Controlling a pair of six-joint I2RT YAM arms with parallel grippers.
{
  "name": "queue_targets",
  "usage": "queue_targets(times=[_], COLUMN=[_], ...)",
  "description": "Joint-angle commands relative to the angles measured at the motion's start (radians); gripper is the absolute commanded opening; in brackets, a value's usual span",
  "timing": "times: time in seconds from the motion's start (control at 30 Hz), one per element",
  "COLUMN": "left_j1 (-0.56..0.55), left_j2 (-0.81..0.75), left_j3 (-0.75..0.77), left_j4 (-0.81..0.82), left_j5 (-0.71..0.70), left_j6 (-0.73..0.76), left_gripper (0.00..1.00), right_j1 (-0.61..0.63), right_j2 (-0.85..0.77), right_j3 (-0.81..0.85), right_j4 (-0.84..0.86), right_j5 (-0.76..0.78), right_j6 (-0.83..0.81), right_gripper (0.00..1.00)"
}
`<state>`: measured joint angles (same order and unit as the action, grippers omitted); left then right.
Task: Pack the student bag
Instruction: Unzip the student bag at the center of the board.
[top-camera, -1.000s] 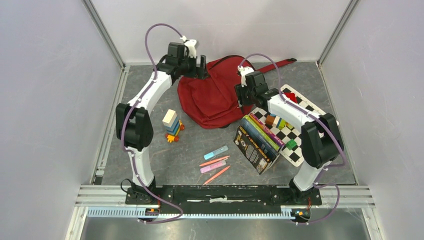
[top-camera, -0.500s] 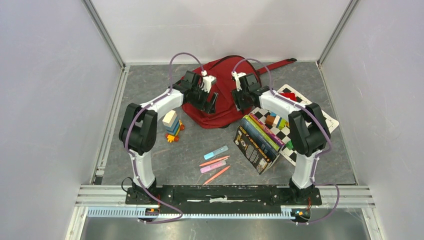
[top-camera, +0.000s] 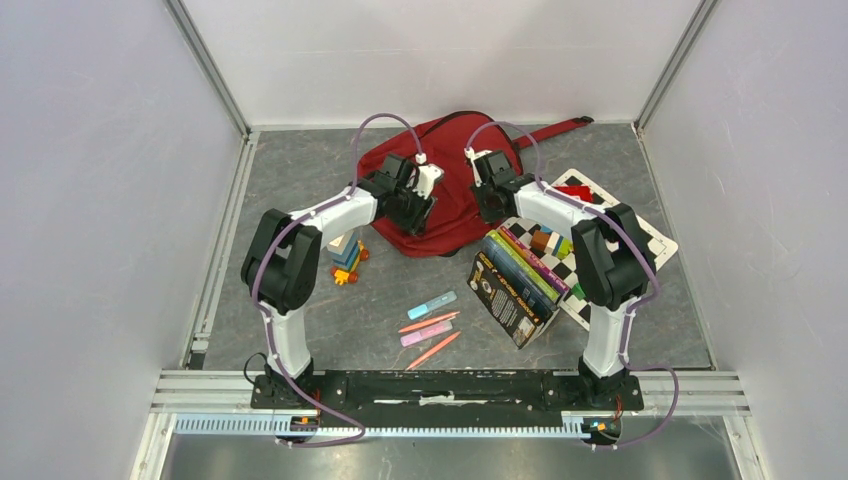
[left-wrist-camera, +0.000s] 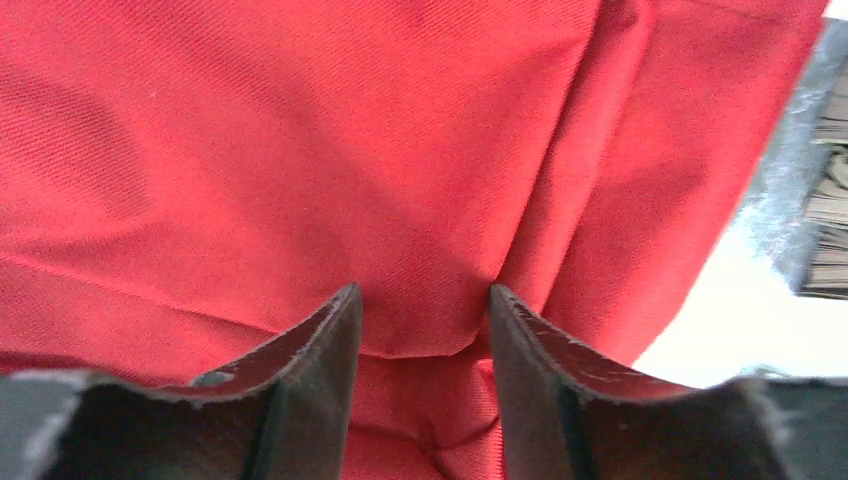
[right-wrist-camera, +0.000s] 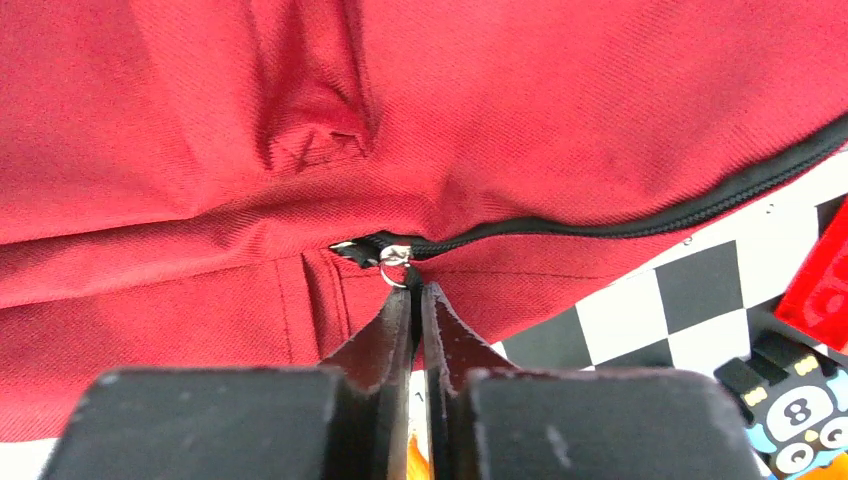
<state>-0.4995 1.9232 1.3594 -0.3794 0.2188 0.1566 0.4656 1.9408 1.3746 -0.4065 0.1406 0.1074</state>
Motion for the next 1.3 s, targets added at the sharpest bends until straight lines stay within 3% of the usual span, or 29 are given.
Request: queue_targets(times=[0.0,0.03,0.13,0.23,0.8,1.03,1.1,1.2,1.27], left_j1=[0.002,0.003,0.002,0.002,0.004,0.003,0.005,0.007,0.007], left_j2=[-0.037,-0.035,-0.036,-0.044,-0.102,-0.134,-0.124,-0.073,-0.042], left_j3=[-0.007,-0.006,-0.012,-0.030,-0.075,0.019,0.095,0.257,0.342], left_j4=[0.031,0.031,0.031,0.036,0.063,-0.010,-0.046,-0.116,-0.128], left_j5=[-0.119,-0.116,-0.124,-0.150,-0.269,-0.276,-0.272,-0.225,-0.136], left_j6=[0.063,0.064,0.068,0.080,0.133,0.154,0.153,0.118,0.075], left_gripper=[0.47,0.39,0.15,0.02,0.02,0.02,0.22,0.65,0.78], right_j1=[0.004,0.003,-0.003,-0.016,-0.201,-0.206,-0.205,-0.198,-0.187], right_j2=[-0.024,-0.028,-0.027,-0.022,0.070,0.074,0.043,-0.007,-0.038], right_j3=[0.043,0.048,0.073,0.103,0.261,0.299,0.259,0.201,0.160], right_j4=[0.000,-0.005,-0.019,-0.033,-0.046,-0.019,-0.001,0.006,0.006], right_j5=[0.103,0.126,0.169,0.187,0.193,0.046,-0.003,-0.052,-0.069], right_j6=[0.031,0.036,0.042,0.050,-0.010,-0.096,-0.092,-0.062,-0.037], right_gripper=[0.04,0.00,0.00,0.00,0.00,0.00,0.00,0.00,0.00])
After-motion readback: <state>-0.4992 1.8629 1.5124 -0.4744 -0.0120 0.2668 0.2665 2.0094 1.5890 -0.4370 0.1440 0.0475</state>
